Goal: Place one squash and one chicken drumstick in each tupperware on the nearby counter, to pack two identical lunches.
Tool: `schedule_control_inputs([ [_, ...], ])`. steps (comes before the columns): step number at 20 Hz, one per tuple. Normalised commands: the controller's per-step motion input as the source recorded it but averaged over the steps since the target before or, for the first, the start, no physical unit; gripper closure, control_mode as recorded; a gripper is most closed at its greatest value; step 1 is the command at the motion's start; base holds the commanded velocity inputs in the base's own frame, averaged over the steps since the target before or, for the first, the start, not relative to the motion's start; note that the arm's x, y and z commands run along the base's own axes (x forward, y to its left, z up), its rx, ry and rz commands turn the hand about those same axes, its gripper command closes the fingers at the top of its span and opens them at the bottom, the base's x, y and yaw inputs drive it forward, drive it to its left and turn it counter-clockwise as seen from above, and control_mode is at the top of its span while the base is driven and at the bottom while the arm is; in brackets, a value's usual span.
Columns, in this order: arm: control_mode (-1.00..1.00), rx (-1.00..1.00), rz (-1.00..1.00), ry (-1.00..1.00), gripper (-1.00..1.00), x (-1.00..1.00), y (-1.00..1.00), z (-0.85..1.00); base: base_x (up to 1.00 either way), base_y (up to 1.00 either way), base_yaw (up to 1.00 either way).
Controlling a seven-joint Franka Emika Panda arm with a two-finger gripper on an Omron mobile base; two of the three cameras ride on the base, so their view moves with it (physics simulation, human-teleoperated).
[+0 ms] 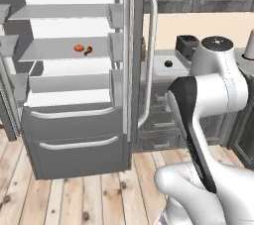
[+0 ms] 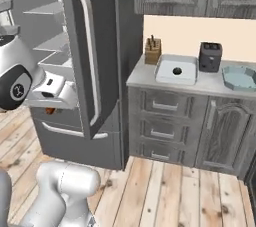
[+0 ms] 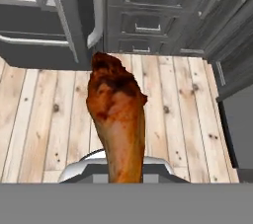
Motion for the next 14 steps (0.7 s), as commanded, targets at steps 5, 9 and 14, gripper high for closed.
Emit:
schedule_control_inputs([
  [5, 1.0, 0.0, 0.0, 0.0, 1.0, 0.0, 0.0, 0.0, -0.01, -1.0, -0.02],
  [9, 1.0, 0.0, 0.0, 0.0, 1.0, 0.0, 0.0, 0.0, 0.18, -0.92, -0.01],
  [14, 1.0, 0.0, 0.0, 0.0, 1.0, 0.0, 0.0, 0.0, 0.86, -0.45, 0.0],
])
